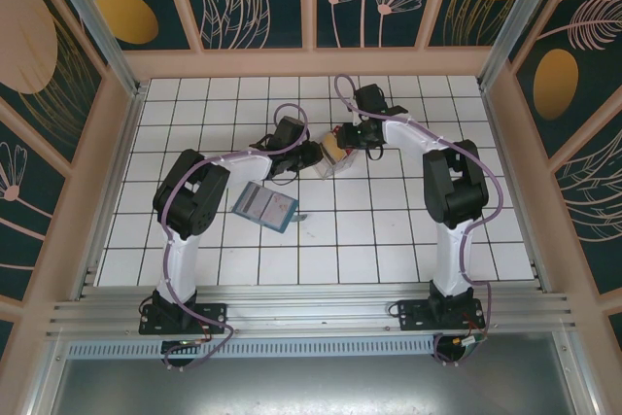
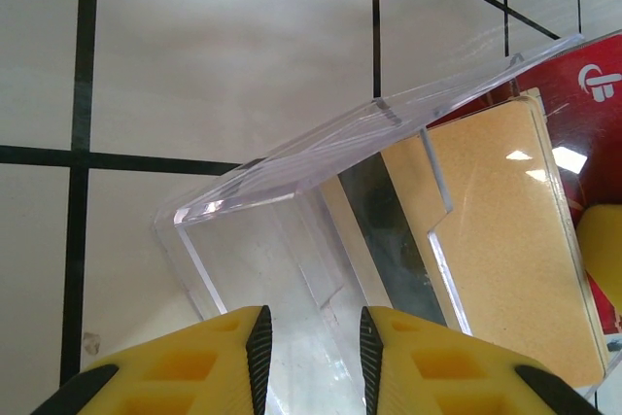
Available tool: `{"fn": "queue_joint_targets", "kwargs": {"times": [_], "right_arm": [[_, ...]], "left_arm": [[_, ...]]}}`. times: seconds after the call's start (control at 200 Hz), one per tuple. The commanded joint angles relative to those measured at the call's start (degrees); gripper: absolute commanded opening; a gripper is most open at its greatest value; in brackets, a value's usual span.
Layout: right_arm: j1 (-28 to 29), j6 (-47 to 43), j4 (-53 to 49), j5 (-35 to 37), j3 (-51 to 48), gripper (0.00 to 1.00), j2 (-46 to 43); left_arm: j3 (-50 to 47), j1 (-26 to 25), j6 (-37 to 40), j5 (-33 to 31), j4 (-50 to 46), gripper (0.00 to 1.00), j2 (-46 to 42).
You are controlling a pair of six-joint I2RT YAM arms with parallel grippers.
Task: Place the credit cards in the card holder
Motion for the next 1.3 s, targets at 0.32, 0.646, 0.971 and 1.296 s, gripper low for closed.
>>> {"fn": "queue_joint_targets", "kwargs": {"times": [0.32, 0.646, 0.971, 1.296], "right_arm": [[-0.55, -0.09, 0.36, 4.08, 0.2, 0.49, -2.61], [-0.52, 0.07, 0.5, 4.23, -0.07, 0.49, -3.67], [-0.59, 0.01, 0.75, 3.95, -0.42, 0.49, -4.44], [-0.58, 0.03, 0.75, 2.94, -0.51, 0.41, -4.8]], "left_arm": [[-3.81, 0.21, -0.18, 0.32, -1.79, 0.32, 1.0], [-3.92, 0.2, -0.24, 0.37, -1.79, 0.32, 0.63], [-4.18, 0.13, -0.27, 0.18, -1.78, 0.32, 0.25], [-3.92, 0.11, -0.25, 0.28, -1.81, 0.32, 0.1]]}}
